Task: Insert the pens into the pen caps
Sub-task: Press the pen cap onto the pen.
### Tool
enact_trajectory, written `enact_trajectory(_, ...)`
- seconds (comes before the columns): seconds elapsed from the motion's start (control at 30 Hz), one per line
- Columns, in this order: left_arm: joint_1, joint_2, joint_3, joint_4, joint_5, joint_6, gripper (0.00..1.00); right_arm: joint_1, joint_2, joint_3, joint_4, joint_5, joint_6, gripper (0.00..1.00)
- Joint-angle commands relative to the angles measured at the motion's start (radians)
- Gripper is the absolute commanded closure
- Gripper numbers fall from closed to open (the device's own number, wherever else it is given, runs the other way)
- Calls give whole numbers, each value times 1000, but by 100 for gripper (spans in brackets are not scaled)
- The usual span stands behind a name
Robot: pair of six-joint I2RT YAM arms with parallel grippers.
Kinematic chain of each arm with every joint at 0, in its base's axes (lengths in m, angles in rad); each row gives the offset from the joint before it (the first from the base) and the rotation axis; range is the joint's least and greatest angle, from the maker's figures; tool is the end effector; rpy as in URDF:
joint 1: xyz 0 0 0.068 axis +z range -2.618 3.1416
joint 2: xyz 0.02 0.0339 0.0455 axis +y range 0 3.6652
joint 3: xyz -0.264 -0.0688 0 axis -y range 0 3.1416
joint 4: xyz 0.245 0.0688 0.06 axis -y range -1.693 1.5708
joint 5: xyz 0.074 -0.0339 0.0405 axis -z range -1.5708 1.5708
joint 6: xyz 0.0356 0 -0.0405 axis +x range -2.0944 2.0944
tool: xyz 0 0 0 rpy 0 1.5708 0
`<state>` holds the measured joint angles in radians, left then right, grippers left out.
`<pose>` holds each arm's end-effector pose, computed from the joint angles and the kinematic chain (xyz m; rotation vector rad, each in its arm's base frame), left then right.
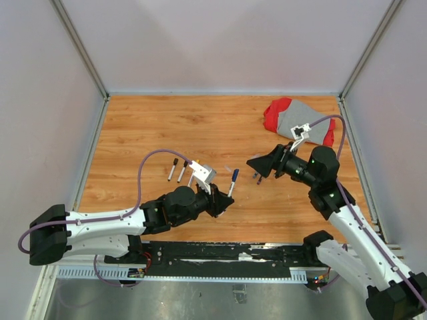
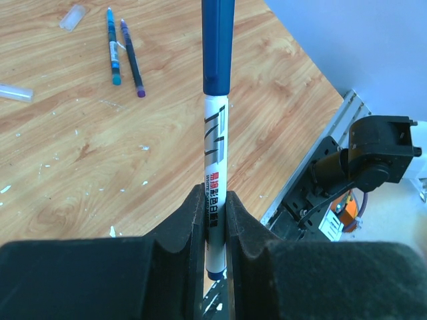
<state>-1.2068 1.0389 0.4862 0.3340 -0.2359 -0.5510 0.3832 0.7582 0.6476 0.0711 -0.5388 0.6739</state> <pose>0.0904 -0.2140 0.2399 0.4411 1.8576 -1.0303 0.1628 0.0853 0.3235 -0.1997 1.7427 1.2261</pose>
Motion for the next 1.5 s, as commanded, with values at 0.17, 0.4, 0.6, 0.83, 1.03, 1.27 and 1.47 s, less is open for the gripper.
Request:
enact_trajectory(0.17,-4,8,31,17,-10,2,99,176,47,25,82,107,10,26)
enact_trajectory(0.4,-4,10,32,23,2,7,100,194,59,0,133,120,47,26)
enact_trajectory(0.6,-4,13,31,32,15,11,99,203,93,-12,139,121,63,28)
enact_trajectory(0.83,-4,13,32,32,14,10,100,256,148,-10,189,78,76,39)
enact_trajectory(1.03,-4,13,33,32,15,11,99,285,156,-24,194,83,76,54)
enact_trajectory(1.27,-4,18,41,32,18,14,100,293,160,-47,194,91,74,59)
enact_trajectory(1.47,-4,15,43,30,17,15,100,301,168,-57,196,91,72,72)
